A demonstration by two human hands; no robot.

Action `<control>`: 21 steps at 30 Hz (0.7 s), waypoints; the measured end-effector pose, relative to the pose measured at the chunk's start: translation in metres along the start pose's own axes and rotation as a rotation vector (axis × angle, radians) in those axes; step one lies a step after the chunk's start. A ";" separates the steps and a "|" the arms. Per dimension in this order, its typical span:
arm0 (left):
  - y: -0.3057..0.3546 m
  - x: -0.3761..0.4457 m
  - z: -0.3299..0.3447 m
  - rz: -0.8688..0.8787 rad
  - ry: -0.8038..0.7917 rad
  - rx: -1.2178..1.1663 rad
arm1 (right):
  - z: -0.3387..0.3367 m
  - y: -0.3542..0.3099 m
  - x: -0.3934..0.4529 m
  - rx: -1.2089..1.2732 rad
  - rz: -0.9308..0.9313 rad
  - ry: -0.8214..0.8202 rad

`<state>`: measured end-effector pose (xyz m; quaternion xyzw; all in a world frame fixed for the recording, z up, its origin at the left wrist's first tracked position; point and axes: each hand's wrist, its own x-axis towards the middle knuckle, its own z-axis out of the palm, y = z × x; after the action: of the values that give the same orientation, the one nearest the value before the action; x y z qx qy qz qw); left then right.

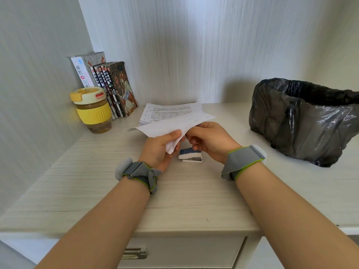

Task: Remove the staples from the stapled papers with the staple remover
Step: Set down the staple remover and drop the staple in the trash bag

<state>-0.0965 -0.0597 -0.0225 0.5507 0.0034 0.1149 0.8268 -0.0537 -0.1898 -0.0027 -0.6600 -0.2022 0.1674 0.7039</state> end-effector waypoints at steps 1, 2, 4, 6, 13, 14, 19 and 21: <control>0.000 0.000 0.000 0.010 -0.001 0.007 | 0.000 0.000 0.000 0.033 0.032 -0.007; -0.001 0.000 0.000 0.020 0.001 0.011 | 0.000 0.000 0.001 0.057 0.055 -0.012; -0.002 0.000 0.001 0.041 -0.001 0.016 | -0.002 0.000 0.001 0.077 0.073 -0.005; -0.003 0.001 0.001 0.047 -0.020 0.016 | -0.002 -0.001 0.001 0.047 0.047 0.013; -0.002 0.001 0.001 0.048 -0.116 0.038 | -0.003 -0.003 -0.001 -0.011 0.009 -0.008; -0.002 0.001 0.001 0.059 -0.115 0.055 | -0.003 -0.003 -0.001 -0.007 0.020 -0.015; -0.003 0.001 0.000 0.099 -0.087 0.049 | -0.004 -0.002 -0.001 -0.033 0.014 -0.017; -0.004 0.001 0.000 0.112 -0.066 0.024 | -0.004 -0.003 -0.001 -0.076 -0.033 -0.003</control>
<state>-0.0948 -0.0609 -0.0256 0.5633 -0.0535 0.1428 0.8120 -0.0529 -0.1941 -0.0004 -0.6826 -0.2206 0.1488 0.6806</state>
